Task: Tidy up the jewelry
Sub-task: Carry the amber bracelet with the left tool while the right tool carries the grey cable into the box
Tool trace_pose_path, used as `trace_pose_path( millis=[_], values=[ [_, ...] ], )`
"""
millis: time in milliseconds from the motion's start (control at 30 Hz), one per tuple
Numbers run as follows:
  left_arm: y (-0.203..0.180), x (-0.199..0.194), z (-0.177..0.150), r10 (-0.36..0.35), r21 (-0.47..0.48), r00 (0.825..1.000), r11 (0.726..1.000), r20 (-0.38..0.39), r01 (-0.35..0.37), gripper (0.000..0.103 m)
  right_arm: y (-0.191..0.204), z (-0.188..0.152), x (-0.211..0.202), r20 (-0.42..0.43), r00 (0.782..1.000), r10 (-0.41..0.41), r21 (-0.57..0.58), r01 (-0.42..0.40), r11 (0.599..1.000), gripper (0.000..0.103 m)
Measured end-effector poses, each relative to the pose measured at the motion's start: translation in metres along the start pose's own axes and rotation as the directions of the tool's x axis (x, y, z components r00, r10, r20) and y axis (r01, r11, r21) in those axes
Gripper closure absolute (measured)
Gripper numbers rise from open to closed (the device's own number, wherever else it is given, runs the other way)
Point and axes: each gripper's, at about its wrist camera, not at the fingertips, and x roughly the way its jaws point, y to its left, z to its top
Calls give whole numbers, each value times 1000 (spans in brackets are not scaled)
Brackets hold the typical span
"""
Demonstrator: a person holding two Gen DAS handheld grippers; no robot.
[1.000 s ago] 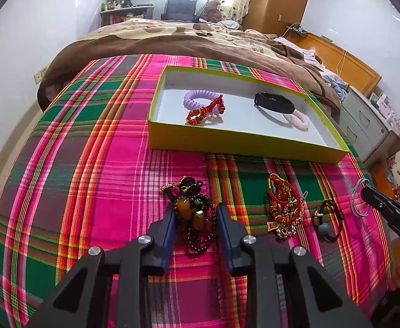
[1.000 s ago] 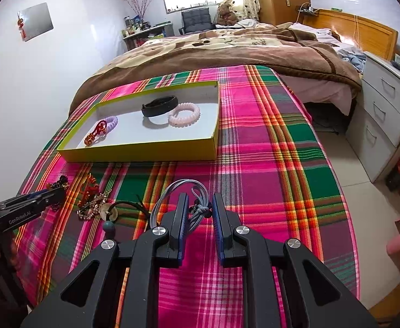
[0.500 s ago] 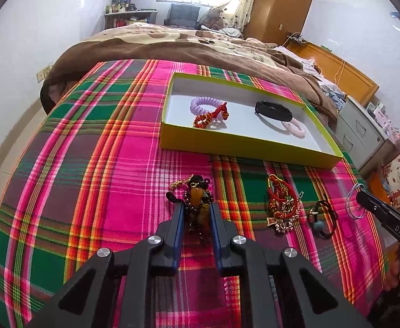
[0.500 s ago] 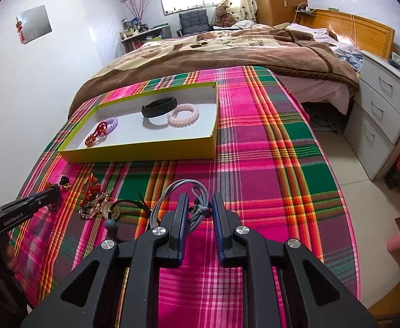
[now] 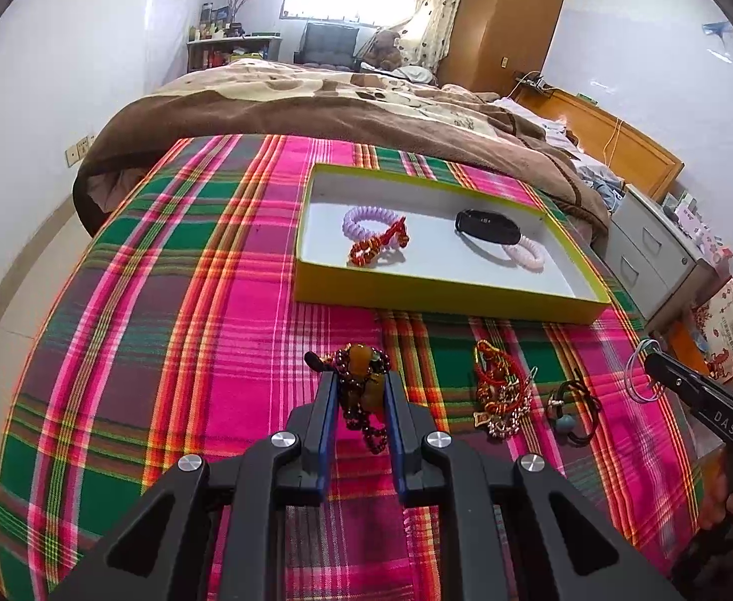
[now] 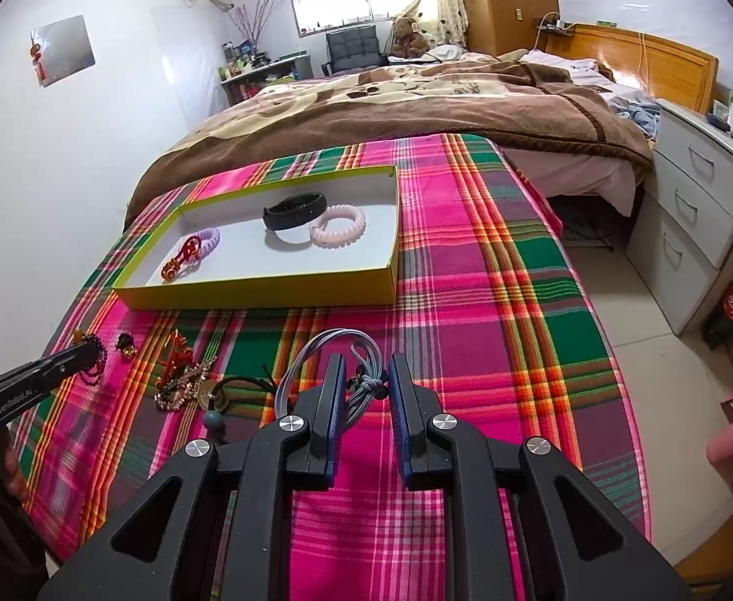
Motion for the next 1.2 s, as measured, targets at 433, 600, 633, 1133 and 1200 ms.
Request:
trace_pose_path(
  millis=[433, 600, 633, 1133, 1200],
  values=[
    [-8, -1, 43, -46, 30, 998, 999, 48, 45, 85, 14, 35, 3, 41, 999, 4, -28, -3, 1000, 85],
    [-19, 8, 64, -85, 42, 995, 996, 50, 83, 85, 18, 54, 16, 44, 999, 8, -35, -6, 999, 85],
    [-21, 12, 69, -99, 41, 994, 994, 49, 97, 85, 18, 57, 20, 40, 999, 3, -37, -2, 999, 85],
    [-47, 81, 106, -135, 63, 990, 989, -34, 137, 85, 25, 82, 79, -42, 999, -30, -76, 27, 997, 85],
    [-47, 91, 108, -121, 64, 992, 990, -49, 124, 85, 25, 82, 87, -59, 998, -34, -81, 30, 996, 85]
  ],
)
